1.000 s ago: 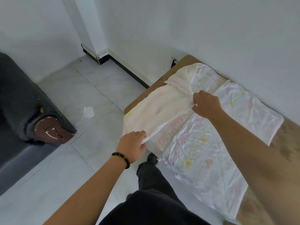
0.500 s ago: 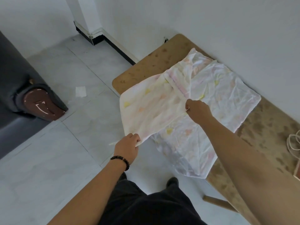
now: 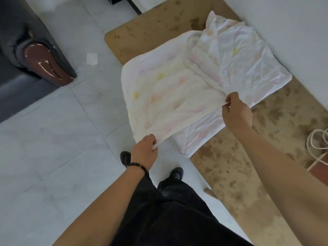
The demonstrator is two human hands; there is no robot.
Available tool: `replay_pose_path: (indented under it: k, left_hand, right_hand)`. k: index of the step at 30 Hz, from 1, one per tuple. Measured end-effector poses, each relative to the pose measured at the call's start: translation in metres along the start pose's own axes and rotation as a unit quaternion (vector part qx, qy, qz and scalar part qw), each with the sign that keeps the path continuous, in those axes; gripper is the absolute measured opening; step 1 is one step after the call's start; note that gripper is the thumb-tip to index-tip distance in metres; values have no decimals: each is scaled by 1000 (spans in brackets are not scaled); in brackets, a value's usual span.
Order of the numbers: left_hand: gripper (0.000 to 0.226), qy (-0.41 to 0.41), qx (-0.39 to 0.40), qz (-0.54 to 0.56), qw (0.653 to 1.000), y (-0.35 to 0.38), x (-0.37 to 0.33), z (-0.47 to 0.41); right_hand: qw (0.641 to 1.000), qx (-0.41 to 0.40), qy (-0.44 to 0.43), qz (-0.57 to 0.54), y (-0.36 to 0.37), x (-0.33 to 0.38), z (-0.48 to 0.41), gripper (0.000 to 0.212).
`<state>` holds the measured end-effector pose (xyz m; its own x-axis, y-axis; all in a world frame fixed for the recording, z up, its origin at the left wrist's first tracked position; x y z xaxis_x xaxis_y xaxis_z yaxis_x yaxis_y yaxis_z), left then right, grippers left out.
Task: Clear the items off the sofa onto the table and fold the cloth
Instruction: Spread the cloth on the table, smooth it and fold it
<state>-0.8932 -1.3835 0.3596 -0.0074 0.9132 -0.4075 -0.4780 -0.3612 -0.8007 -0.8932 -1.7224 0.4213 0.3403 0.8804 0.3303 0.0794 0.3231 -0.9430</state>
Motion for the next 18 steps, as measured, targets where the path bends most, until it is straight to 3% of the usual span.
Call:
replay_pose_path:
  k: [3, 5, 9, 13, 16, 18]
  left_hand:
    - [13, 8, 123, -41, 992, 50, -17, 15]
    - [10, 12, 171, -43, 984, 71, -27, 22]
    - [12, -9, 129, -26, 991, 81, -36, 29]
    - [12, -7, 80, -79, 994, 80, -40, 38]
    - [25, -11, 103, -110, 989, 83, -41, 38]
    - [53, 0, 161, -113, 980, 89, -43, 38]
  right_hand:
    - [991, 90, 99, -28, 21, -35, 18, 14]
    - [987, 96, 120, -54, 28, -46, 25, 19]
    - [994, 75, 78, -29, 27, -48, 29, 24]
    - [998, 15, 63, -1, 17, -51, 39, 18]
    - [994, 74, 60, 55, 22, -58, 44, 20]
    - [986, 124, 66, 93, 27, -63, 44, 24]
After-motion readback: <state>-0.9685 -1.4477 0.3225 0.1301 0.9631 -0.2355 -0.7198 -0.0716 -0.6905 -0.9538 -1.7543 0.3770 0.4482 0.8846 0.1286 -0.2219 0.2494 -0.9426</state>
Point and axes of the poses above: each hand's wrist, its own z-axis away from the middle knuckle, its own y-axis out of the palm, x = y × z, the point moved 5 cm from there along -z, towards the middle knuckle, and after that the axes turned 12 degrees about -y, right-handed, at the moved point
